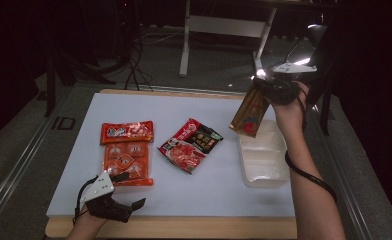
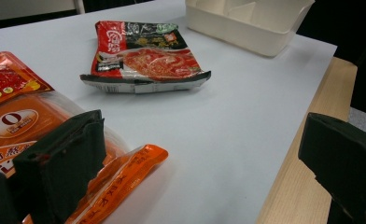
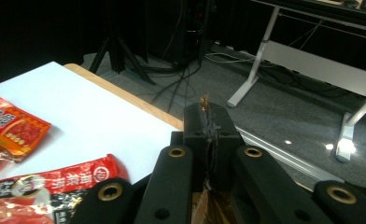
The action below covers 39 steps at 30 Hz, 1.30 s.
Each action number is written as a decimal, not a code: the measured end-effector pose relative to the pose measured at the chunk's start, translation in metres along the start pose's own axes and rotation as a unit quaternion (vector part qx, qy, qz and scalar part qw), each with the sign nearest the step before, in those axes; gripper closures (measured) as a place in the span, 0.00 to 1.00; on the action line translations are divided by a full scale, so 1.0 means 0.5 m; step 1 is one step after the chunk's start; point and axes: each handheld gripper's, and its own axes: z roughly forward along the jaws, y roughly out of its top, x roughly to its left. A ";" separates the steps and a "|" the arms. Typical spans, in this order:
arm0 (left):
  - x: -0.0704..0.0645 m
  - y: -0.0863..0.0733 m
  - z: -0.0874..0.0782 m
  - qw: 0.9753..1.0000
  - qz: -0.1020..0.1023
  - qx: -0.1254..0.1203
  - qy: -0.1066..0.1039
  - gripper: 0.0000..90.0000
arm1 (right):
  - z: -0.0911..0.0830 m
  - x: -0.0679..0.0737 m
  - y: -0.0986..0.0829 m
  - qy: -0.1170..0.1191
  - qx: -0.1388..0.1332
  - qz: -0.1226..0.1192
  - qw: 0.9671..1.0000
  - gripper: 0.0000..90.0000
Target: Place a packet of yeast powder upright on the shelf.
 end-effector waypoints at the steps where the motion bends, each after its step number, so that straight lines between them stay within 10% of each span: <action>1: 0.000 0.000 0.000 1.000 -0.001 0.000 0.000 0.01 | 0.003 -0.006 -0.003 -0.005 -0.001 0.002 1.000 0.98; 23: -0.001 -0.003 -0.001 1.000 -0.002 0.004 0.003 0.01 | 0.057 -0.109 -0.072 -0.014 -0.026 0.026 0.999 0.98; 39: -0.004 -0.003 -0.001 1.000 0.000 0.006 0.002 0.01 | 0.023 -0.129 -0.142 0.004 -0.006 0.047 0.999 0.98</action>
